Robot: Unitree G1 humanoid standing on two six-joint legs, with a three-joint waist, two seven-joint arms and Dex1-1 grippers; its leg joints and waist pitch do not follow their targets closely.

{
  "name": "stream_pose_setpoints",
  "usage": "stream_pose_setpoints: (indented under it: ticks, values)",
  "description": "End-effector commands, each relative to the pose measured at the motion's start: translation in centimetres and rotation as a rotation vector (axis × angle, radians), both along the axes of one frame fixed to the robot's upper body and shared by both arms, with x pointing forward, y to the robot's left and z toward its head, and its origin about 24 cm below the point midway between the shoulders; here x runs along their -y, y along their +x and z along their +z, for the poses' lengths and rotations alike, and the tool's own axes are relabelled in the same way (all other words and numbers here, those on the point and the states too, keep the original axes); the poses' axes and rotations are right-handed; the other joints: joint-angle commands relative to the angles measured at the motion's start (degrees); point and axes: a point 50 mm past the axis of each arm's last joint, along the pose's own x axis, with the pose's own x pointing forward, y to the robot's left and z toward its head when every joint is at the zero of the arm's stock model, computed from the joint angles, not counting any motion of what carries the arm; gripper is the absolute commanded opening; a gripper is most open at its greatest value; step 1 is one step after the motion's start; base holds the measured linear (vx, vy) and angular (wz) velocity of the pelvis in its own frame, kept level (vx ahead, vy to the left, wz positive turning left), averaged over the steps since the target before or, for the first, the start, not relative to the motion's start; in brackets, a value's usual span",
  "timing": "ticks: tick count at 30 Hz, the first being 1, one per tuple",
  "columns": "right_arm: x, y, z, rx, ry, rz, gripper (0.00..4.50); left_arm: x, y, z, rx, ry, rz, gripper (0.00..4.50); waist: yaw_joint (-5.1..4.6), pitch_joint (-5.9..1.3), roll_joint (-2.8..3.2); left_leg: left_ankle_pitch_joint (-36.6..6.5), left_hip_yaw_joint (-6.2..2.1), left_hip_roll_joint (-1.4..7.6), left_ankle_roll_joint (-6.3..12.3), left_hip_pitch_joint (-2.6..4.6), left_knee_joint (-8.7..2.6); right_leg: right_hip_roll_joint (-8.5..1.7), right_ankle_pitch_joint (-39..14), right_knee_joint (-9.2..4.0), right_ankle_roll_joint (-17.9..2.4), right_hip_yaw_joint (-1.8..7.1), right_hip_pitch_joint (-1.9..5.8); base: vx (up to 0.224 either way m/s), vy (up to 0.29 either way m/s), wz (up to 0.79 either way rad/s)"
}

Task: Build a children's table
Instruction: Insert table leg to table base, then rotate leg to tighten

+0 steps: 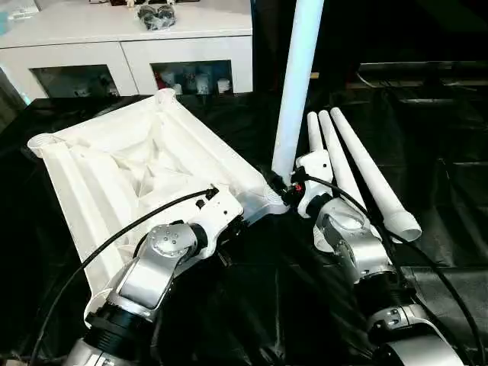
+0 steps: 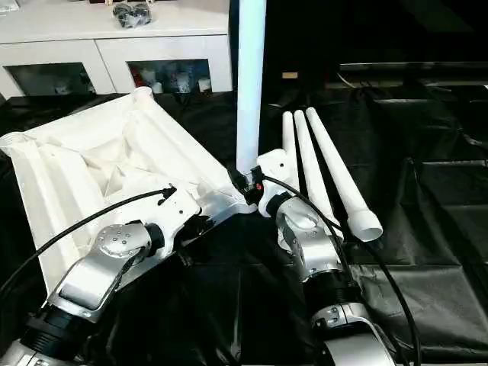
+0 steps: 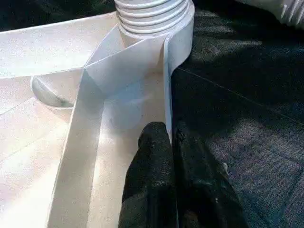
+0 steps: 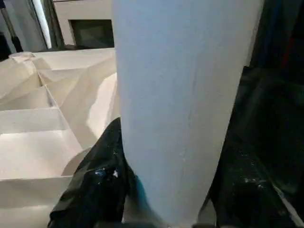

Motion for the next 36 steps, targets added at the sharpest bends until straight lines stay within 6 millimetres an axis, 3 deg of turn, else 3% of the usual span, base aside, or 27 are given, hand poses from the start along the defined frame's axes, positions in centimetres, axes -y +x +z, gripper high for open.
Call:
stream_pose_setpoints:
  ticks: [1,4,6,8,11,15,25,30,33,36]
  values:
    - [-0.9,-1.1,-2.7,-0.146,0.009,0.053,2.63,1.0,-0.2,1.5,0.066,-0.029,-0.066,0.0,0.46,-3.06,-0.35,-7.2,-0.47,1.9,4.99,-0.7,-3.65,-3.39,-7.7,-3.61,-13.1,2.84,2.98,0.0,0.0,0.0]
    - [-1.0,-1.1,-2.4,-0.134,0.016,0.065,2.65,0.9,-0.2,1.4,0.069,-0.025,-0.071,0.0,0.47,-3.19,-0.35,-6.1,-0.43,1.86,5.57,-0.68,-3.47,-3.36,-6.0,-3.38,-13.9,2.83,3.04,0.0,0.0,0.0]
    - [-1.0,-1.0,-2.2,-0.121,0.019,0.076,3.05,0.8,-0.1,1.4,0.071,-0.024,-0.078,0.0,0.65,-3.46,-0.35,-3.3,-0.43,1.82,6.32,-0.83,-3.15,-3.29,-2.4,-2.92,-14.5,2.81,3.06,0.0,0.0,0.0]
    - [-1.0,-1.0,-1.9,-0.111,0.024,0.093,3.13,0.6,0.0,1.4,0.07,-0.021,-0.084,0.0,0.68,-3.66,-0.33,-1.8,-0.42,1.72,7.19,-0.96,-2.84,-3.26,0.3,-2.55,-14.9,2.77,3.09,0.0,0.0,0.0]
    - [-1.0,-1.0,-1.6,-0.097,0.025,0.111,3.48,0.4,0.1,1.4,0.071,-0.016,-0.094,0.0,0.71,-3.63,-0.27,-1.3,-0.42,1.77,8.07,-1.14,-2.59,-3.24,0.8,-2.41,-15.3,2.7,2.95,0.0,0.0,0.0]
    - [-0.6,-1.3,-1.1,-0.063,0.006,0.169,3.72,-0.2,0.1,1.5,0.074,-0.006,-0.144,0.0,0.81,-3.48,-0.18,-3.9,-0.37,1.88,7.38,-0.92,-2.76,-3.15,-2.0,-2.66,-14.9,2.7,2.79,0.0,0.0,0.0]
    - [1.3,-2.6,-1.0,-0.077,-0.096,0.363,3.72,-2.0,0.2,1.3,0.054,0.015,-0.273,0.0,1.87,-3.67,-0.18,-3.7,-0.3,1.82,6.83,-0.75,-2.47,-3.05,-0.2,-2.24,-14.9,2.83,2.8,0.0,0.0,0.0]
    - [2.1,-3.4,-1.1,-0.101,-0.145,0.463,3.72,-2.6,0.3,1.5,0.035,-0.004,-0.331,0.0,2.36,-3.53,-0.35,-5.3,-0.18,1.9,6.43,-0.76,-2.53,-3.12,-2.5,-2.4,-14.3,2.9,2.69,0.0,0.0,0.0]
    - [2.5,-4.1,-1.1,-0.126,-0.168,0.534,3.72,-3.2,0.4,1.6,0.016,0.003,-0.381,0.0,2.67,-3.33,-0.28,-7.4,-0.2,1.88,5.31,-0.7,-2.73,-3.17,-6.6,-2.82,-13.3,2.91,2.65,0.0,0.0,0.0]
    - [2.8,-4.7,-1.1,-0.149,-0.197,0.608,3.56,-3.7,0.4,1.6,0.001,0.017,-0.431,0.0,2.99,-3.46,-0.25,-7.2,-0.25,1.99,5.16,-0.67,-2.7,-3.14,-6.2,-2.69,-13.1,2.93,2.59,0.0,0.0,0.0]
